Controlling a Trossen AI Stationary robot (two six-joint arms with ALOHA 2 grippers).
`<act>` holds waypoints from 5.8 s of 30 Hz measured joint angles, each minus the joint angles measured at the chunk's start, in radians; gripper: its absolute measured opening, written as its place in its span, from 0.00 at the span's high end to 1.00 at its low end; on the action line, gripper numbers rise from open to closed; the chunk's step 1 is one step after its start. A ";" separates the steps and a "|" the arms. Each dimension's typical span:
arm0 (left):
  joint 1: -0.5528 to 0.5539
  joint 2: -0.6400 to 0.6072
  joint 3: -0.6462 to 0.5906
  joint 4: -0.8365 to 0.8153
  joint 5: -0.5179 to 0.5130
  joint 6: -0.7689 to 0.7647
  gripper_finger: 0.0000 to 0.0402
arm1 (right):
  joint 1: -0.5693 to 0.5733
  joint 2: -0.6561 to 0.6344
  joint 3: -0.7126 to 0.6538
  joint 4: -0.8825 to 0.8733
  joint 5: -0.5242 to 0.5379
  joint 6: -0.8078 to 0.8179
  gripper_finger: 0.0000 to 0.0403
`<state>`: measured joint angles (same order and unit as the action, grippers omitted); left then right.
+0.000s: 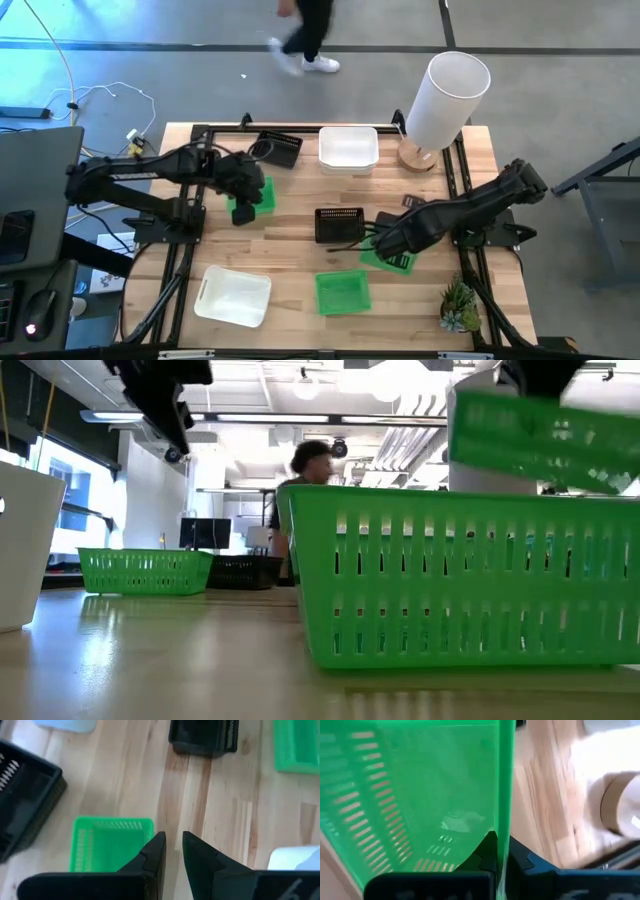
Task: Stack baskets on shelf by color
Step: Stack the bottom right green bin on the bottom left green bin, then stack the bottom white bin on the stacked white bins
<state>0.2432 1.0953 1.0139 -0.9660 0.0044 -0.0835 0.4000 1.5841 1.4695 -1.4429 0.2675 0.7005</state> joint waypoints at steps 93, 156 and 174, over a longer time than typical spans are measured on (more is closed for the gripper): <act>-0.030 -0.030 -0.027 -0.003 -0.102 -0.071 0.87 | -0.049 0.337 0.113 0.395 -0.320 -0.555 1.00; -0.030 -0.030 -0.027 -0.014 -0.105 0.078 0.87 | -0.183 0.385 0.226 0.335 -0.135 -0.542 0.72; -0.018 -0.030 -0.027 -0.018 -0.204 0.079 0.57 | -0.238 0.389 0.197 0.366 -0.150 -0.570 0.72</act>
<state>0.2250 1.0655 0.9871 -0.9841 -0.1995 -0.0042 0.1616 1.9728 1.6669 -1.0767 0.1175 0.1301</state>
